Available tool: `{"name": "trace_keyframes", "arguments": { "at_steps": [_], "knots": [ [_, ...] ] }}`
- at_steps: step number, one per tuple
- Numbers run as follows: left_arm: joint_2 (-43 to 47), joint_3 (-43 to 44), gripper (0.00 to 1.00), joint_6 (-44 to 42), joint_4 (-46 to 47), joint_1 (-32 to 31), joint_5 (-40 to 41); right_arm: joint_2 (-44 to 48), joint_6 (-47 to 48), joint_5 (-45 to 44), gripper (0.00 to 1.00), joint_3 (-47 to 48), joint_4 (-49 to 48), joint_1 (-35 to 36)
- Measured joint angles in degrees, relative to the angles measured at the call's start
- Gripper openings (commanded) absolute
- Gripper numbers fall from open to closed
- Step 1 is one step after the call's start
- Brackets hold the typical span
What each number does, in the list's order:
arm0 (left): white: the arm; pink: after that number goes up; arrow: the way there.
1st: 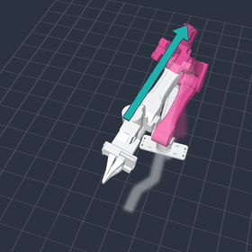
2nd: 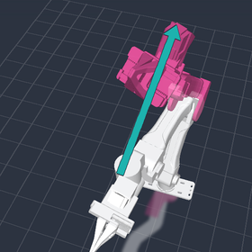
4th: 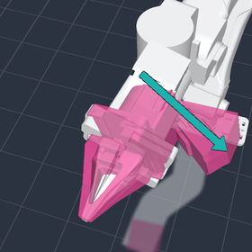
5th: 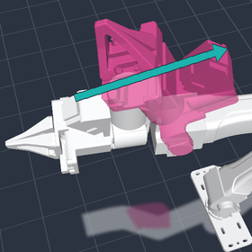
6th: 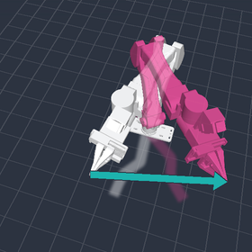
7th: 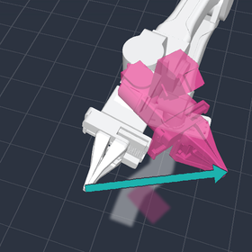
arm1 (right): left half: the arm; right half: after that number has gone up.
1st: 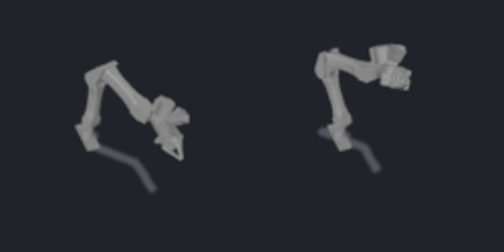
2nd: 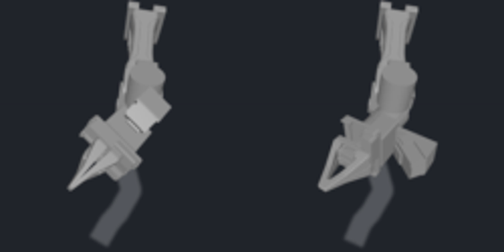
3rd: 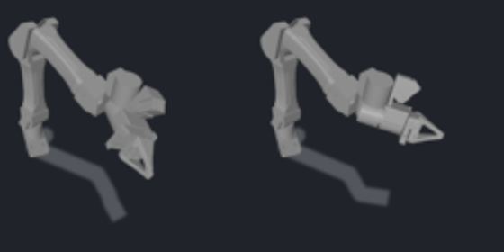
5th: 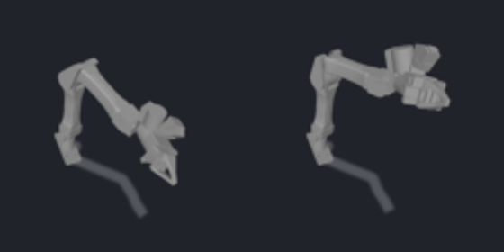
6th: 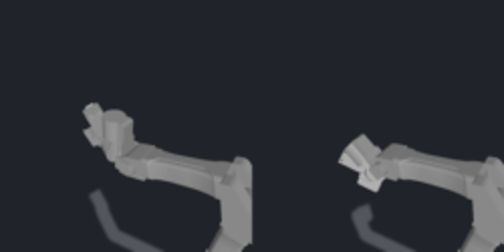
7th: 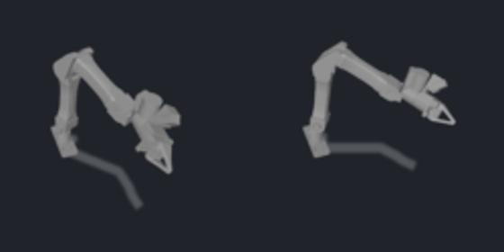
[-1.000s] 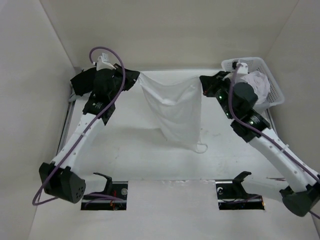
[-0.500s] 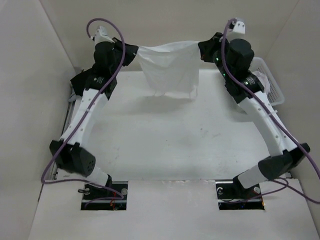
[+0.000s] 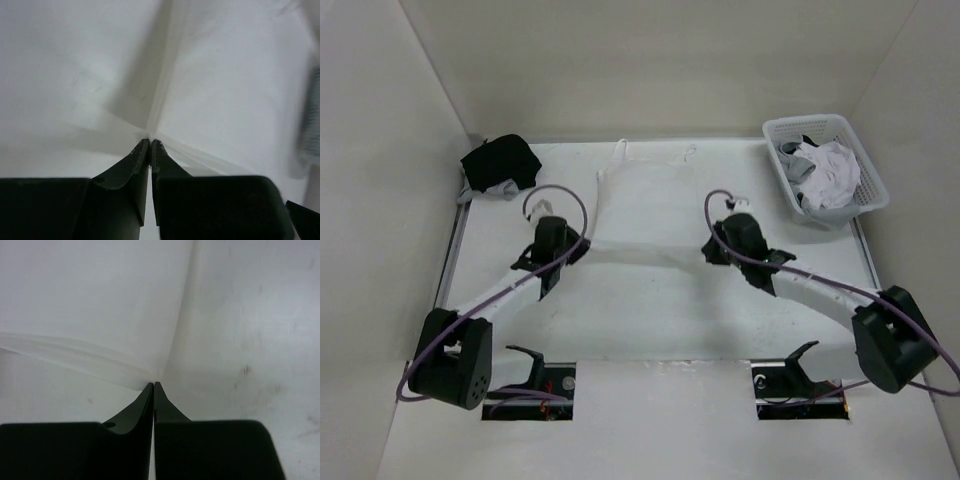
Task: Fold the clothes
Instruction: Flatten the tank top out
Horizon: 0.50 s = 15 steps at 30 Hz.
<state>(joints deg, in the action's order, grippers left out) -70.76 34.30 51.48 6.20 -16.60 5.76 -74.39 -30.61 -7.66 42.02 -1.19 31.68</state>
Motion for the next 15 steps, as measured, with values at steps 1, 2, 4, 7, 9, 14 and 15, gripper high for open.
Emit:
{"name": "trace_keyframes", "arguments": {
  "at_steps": [1, 2, 4, 7, 9, 14, 15],
  "knots": [
    [-0.2, -3.52, 0.04, 0.13, -0.39, -0.11, -0.15, -1.29, -1.31, 0.28, 0.03, -3.54, 0.11, 0.79],
    [-0.17, -6.99, 0.04, 0.35, -0.79, -0.24, -0.39, -2.27, -2.54, 0.57, 0.04, -6.47, 0.28, 1.66],
    [-0.02, -12.04, 0.04, 0.68, -0.85, -0.7, -0.81, -3.21, -4.55, 0.68, 0.13, -10.58, 0.33, 3.45],
    [4.0, -16.39, 0.09, 1.51, 1.09, -1.99, -0.83, -1.46, -8.09, -0.5, 0.39, -13.86, -0.87, 6.54],
    [7.63, -18.71, 0.15, 1.68, 1.2, -3.48, -0.81, 1.79, -9.6, -1.42, 0.43, -15.04, 0.11, 9.11],
    [14.95, -22.62, 0.33, 2.62, 0.72, -4.44, -0.52, 12.5, -13.44, -3.13, 0.47, -15.82, 4.66, 11.8],
    [16.48, -23.12, 0.33, 2.82, 0.66, -4.44, -0.37, 14.12, -14.23, -3.21, 0.47, -15.82, 5.07, 11.76]
  ]
}}
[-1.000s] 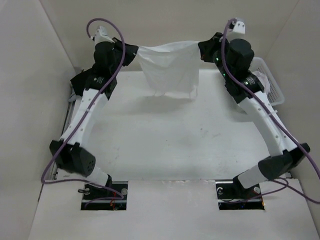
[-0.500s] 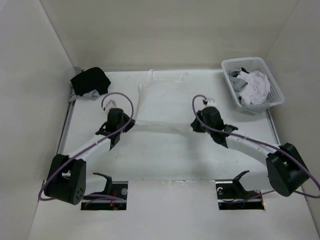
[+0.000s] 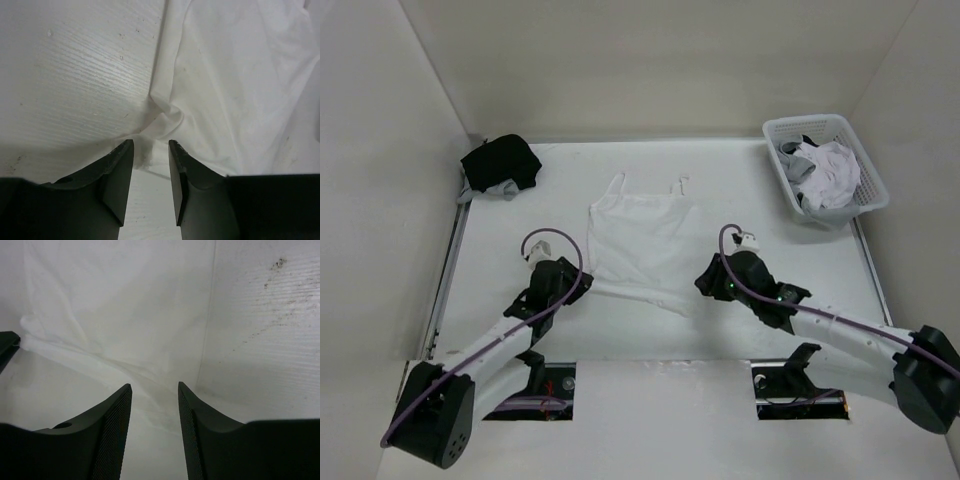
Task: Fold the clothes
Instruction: Flatten the tank top out
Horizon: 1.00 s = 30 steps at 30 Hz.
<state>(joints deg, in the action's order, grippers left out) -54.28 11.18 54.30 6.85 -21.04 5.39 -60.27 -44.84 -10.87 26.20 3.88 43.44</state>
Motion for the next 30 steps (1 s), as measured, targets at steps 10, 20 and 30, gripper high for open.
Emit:
{"name": "trace_keyframes", "arguments": {
  "at_steps": [10, 20, 30],
  "knots": [
    [15.67, -0.48, 0.39, 1.68, -15.15, -0.35, 4.02, 3.54, -8.22, -0.81, 0.32, -3.96, 7.19, -0.24],
    [-1.31, 5.49, 0.39, 1.51, -13.88, -1.36, 4.87, 1.9, -13.64, -1.22, 0.33, -4.92, 8.13, 1.86],
    [-4.42, 5.77, 0.15, 1.11, -10.54, -1.77, 0.87, 2.95, -17.57, -1.18, 0.41, -5.29, 7.76, 8.48]
  ]
}}
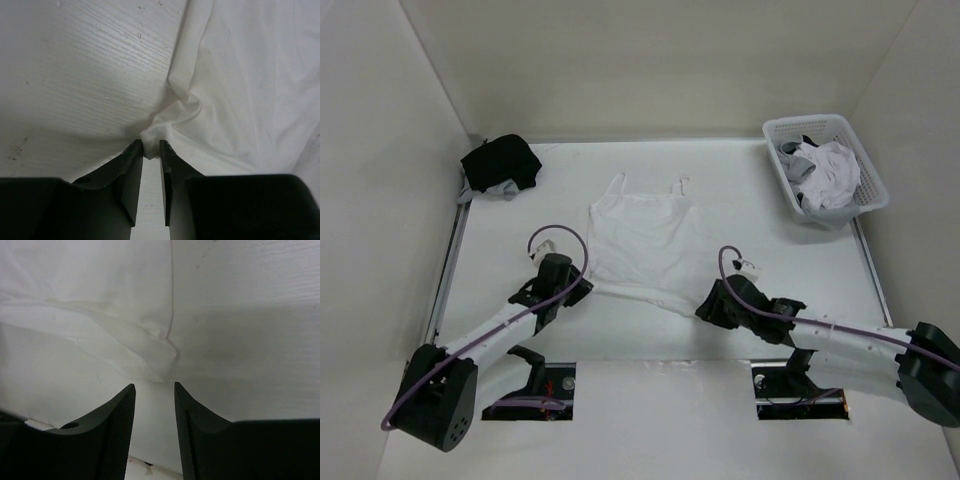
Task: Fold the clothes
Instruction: Flatten the tank top out, then fold the tank top
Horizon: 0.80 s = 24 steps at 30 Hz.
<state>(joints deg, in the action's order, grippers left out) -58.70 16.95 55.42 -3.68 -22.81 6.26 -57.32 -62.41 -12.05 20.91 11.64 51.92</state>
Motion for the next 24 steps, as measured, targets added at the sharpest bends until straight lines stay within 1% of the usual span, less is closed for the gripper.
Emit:
{"name": "trace_keyframes", "arguments": {
  "at_steps": [3, 5, 7, 8, 12, 16, 19, 21, 24],
  "knots": [
    [0.9, -0.07, 0.08, -0.11, -1.22, -0.02, -0.79, -3.5, -0.15, -0.85, 0.29, 0.02, -0.15, 0.02],
    [1.68, -0.07, 0.05, -0.13, -2.54, -0.02, -0.98, -5.11, -0.26, -1.88, 0.16, 0.68, -0.83, 0.02],
    [3.02, -0.07, 0.03, -0.13, -4.59, -0.04, -0.98, -6.73, -0.26, -3.13, 0.08, 1.2, -1.25, 0.02],
    [3.89, -0.04, 0.02, -0.13, -5.66, -0.11, -0.98, -7.21, -0.17, -3.78, 0.06, 1.42, -1.31, 0.13],
    [8.74, 0.11, 0.0, -0.11, -10.86, -0.68, -0.98, -6.82, -0.5, -6.32, 0.03, 1.55, -0.42, 2.25],
    [16.61, 1.31, 0.0, 0.09, -18.45, -2.16, -0.81, -1.46, -2.1, -7.78, 0.03, 1.57, 4.24, 6.6],
    [24.15, 3.19, 0.0, 0.61, -25.62, -3.69, -0.04, 4.39, -4.79, -8.46, 0.01, 1.64, 9.99, 12.0],
    [28.5, 4.87, 0.0, 1.66, -30.12, -5.49, 0.83, 8.04, -7.23, -8.83, 0.01, 2.08, 14.91, 17.03],
    [33.33, 8.66, 0.0, 3.37, -37.2, -8.28, 2.64, 11.37, -10.27, -9.31, 0.01, 4.66, 22.84, 23.34]
  ]
}}
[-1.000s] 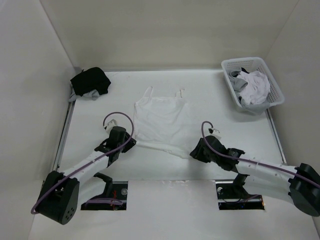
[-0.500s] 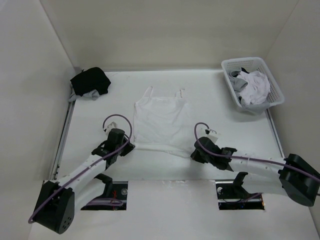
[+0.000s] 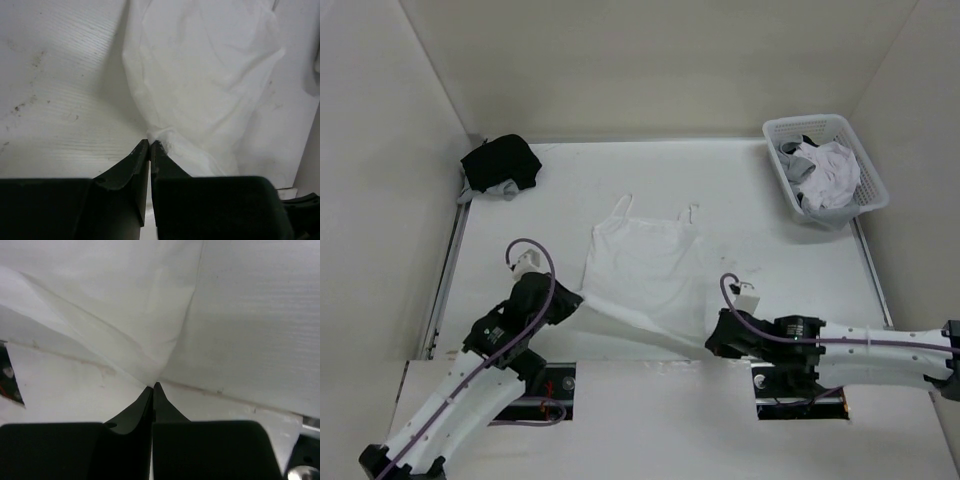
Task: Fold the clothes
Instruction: Fold the tank top
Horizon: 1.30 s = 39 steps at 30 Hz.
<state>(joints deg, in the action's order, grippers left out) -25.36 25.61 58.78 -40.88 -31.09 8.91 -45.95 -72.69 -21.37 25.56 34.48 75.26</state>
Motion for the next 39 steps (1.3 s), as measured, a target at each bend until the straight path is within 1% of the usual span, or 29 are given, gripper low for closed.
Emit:
{"name": "trace_keyframes", "arguments": {
  "at_steps": [2, 4, 5, 7, 11, 14, 17, 20, 23, 26, 29, 31, 34, 35, 36, 38, 39],
  "knots": [
    [1.11, 3.39, 0.0, 0.55, -3.93, -0.92, 1.68, 0.85, -1.05, -1.16, 0.01, 3.52, 4.79, 1.73],
    [0.63, 6.8, 0.0, 0.37, -6.16, -0.92, 3.41, 0.92, -0.39, -2.69, 0.01, 7.13, 7.41, 1.29],
    [-0.33, 8.61, 0.0, -0.09, -6.56, -0.76, 4.28, 0.81, 0.59, -3.17, 0.01, 8.52, 7.67, 0.26],
    [-3.85, 11.78, 0.0, -1.57, -5.51, 0.04, 5.55, 0.04, 4.04, -3.85, 0.01, 11.08, 7.21, -4.28],
    [-14.78, 14.4, 0.0, -4.74, 2.34, 3.26, 6.03, -2.67, 13.51, -2.91, 0.01, 12.22, 1.99, -17.79],
    [-24.3, 14.86, 0.0, -6.23, 10.05, 6.88, 5.53, -6.34, 20.52, 0.2, 0.01, 12.59, -3.65, -27.85],
    [-34.34, 17.49, 0.0, -7.21, 16.24, 9.9, 4.48, -11.39, 26.34, 4.04, 0.02, 14.6, -8.85, -35.85],
    [-42.6, 22.21, 0.0, -7.87, 21.51, 11.45, 3.89, -17.03, 30.91, 7.76, 0.02, 17.73, -13.46, -41.66],
    [-48.94, 25.64, 0.0, -7.85, 27.21, 12.37, 3.54, -23.37, 34.21, 10.75, 0.02, 21.09, -18.03, -46.29],
    [-54.95, 27.47, 0.0, -7.72, 31.54, 13.22, 3.34, -29.73, 36.11, 13.31, 0.02, 23.93, -21.49, -49.62],
    [-61.86, 30.03, 0.01, -7.37, 33.38, 14.34, 3.21, -36.28, 37.22, 15.28, 0.03, 26.77, -24.13, -51.65],
    [-66.75, 32.79, 0.04, -7.3, 33.97, 14.95, 3.15, -40.81, 37.62, 16.41, 0.03, 29.16, -25.49, -52.52],
    [-74.2, 37.9, 0.12, -7.23, 34.71, 15.52, 3.06, -47.69, 38.03, 17.88, 0.05, 33.38, -26.8, -53.35],
    [-76.46, 39.69, 0.17, -7.23, 34.75, 15.72, 2.99, -49.88, 38.14, 18.43, 0.06, 34.88, -27.04, -53.53],
    [-78.55, 41.4, 0.23, -7.3, 34.73, 15.85, 2.86, -51.78, 38.25, 18.75, 0.09, 36.24, -27.21, -53.66],
    [-81.31, 43.8, 0.37, -7.34, 34.73, 16.2, 2.29, -55.23, 38.18, 19.47, 0.23, 38.97, -27.23, -53.92],
    [-81.81, 44.15, 0.43, -7.39, 34.82, 16.39, 2.1, -56.13, 38.21, 19.54, 0.28, 39.74, -27.23, -53.92]
  ]
}}
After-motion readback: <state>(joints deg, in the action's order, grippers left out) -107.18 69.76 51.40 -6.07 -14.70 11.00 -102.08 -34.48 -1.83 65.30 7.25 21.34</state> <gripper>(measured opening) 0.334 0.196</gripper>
